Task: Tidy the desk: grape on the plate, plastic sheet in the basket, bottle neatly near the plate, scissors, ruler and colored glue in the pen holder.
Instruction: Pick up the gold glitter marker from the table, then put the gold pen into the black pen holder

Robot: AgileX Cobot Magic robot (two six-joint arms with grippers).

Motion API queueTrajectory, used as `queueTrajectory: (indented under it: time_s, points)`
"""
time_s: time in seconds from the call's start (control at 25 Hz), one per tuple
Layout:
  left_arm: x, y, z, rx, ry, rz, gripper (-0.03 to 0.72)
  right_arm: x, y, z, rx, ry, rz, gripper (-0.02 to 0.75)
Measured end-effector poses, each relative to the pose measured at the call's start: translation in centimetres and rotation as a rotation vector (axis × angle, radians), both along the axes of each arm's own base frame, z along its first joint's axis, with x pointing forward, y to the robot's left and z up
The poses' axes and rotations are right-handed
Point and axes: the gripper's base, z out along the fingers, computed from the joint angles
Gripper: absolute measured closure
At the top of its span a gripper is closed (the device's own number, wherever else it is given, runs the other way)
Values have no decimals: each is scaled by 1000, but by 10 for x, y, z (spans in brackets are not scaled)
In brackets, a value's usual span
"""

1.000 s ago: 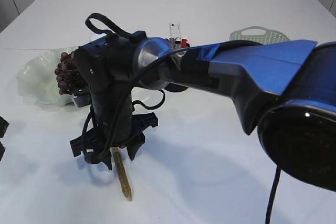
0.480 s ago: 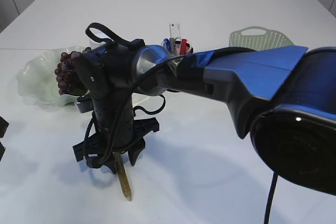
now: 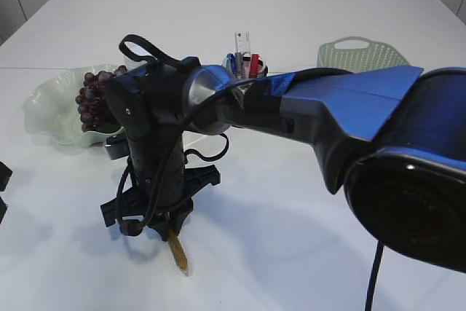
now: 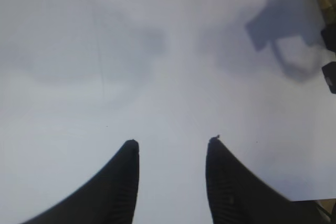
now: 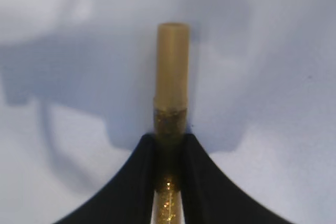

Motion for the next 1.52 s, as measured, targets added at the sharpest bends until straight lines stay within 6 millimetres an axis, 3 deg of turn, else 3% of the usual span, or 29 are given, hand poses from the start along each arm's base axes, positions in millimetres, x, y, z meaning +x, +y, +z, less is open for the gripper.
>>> queueTrajectory:
  time_s: [0.28, 0.6, 0.88, 1.08, 1.52]
  points:
    - [0, 0, 0, 0, 0, 0, 379, 4, 4, 13, 33, -34, 46, 605]
    - [0, 0, 0, 0, -2, 0, 379, 16, -14, 71, 135, -108, 63, 606]
    - [1, 0, 0, -3, -12, 1, 379, 37, -53, 124, 277, -139, 15, 606]
    - [0, 0, 0, -1, 4, 1, 379, 50, -94, 160, 380, -163, -27, 607]
    - [-1, -2, 0, -25, 10, 12, 379, 75, -175, 206, 630, -213, -86, 608]
